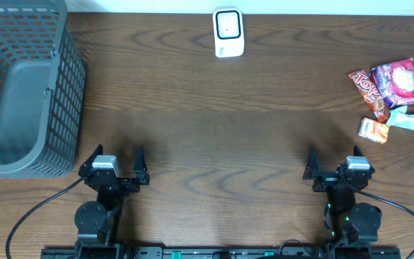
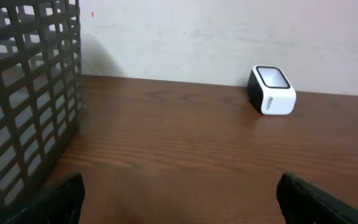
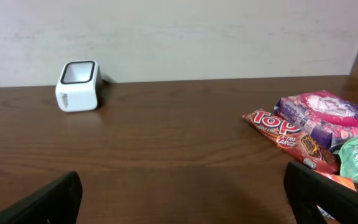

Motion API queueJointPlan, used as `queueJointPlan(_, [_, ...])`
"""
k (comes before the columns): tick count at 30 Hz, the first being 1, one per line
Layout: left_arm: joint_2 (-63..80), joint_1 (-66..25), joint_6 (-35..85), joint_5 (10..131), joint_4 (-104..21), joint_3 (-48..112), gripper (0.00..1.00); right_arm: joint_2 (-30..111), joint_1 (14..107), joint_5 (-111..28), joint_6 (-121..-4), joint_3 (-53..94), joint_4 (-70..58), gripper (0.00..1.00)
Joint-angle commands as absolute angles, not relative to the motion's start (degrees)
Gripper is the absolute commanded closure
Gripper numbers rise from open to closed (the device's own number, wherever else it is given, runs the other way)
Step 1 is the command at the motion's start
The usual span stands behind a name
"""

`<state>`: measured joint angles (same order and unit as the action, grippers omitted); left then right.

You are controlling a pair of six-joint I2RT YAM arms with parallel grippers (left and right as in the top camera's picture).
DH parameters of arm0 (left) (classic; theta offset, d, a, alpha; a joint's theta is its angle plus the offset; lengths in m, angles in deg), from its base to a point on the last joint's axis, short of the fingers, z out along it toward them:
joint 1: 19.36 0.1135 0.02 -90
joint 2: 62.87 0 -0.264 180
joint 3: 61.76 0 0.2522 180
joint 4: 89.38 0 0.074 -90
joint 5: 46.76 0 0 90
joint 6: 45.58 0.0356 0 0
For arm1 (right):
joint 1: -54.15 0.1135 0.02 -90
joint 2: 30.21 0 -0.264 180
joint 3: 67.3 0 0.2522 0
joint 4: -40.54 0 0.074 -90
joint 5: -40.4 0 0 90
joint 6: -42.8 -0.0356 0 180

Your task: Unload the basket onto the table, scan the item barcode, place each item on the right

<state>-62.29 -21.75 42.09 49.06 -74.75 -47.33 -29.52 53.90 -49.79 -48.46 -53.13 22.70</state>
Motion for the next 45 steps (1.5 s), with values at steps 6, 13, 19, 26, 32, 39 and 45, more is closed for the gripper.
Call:
queueJointPlan(6, [-62.80,-21.51,45.30,50.33,-72.20,-47.79,0.02,-29.89,53.77,-49.66,-49.29,-53.24,22.44,0.01])
queueJointPlan(13, [-62.80,-21.51,47.66,51.36,-72.15,-47.79,0.02,-29.89,53.77,-49.66,-49.29,-53.24,22.44,0.01])
queueJointPlan(19, [-62.78,-21.51,47.82,51.62,-72.13,-47.79,0.02,-29.89,53.77,-49.66,-49.29,-53.24,22.44,0.01])
queueJointPlan(26, [-62.78,-21.51,47.62,51.12,-71.98,-47.79,0.02,-29.89,53.77,-49.66,-49.27,-53.24,22.44,0.01])
queueJointPlan(32, [-62.78,-21.51,46.11,50.46,-71.93,-47.77,0.02,-29.89,53.77,-49.66,-49.29,-53.24,22.44,0.01])
queueJointPlan(39, [-62.78,-21.51,46.13,49.61,-71.80,-47.77,0.02,-29.89,53.77,-49.66,-49.29,-53.24,22.44,0.01])
queueJointPlan(45, [-62.78,-21.51,46.13,49.35,-71.78,-47.79,0.02,-29.89,53.77,-49.66,-49.29,-53.24,22.44,0.01])
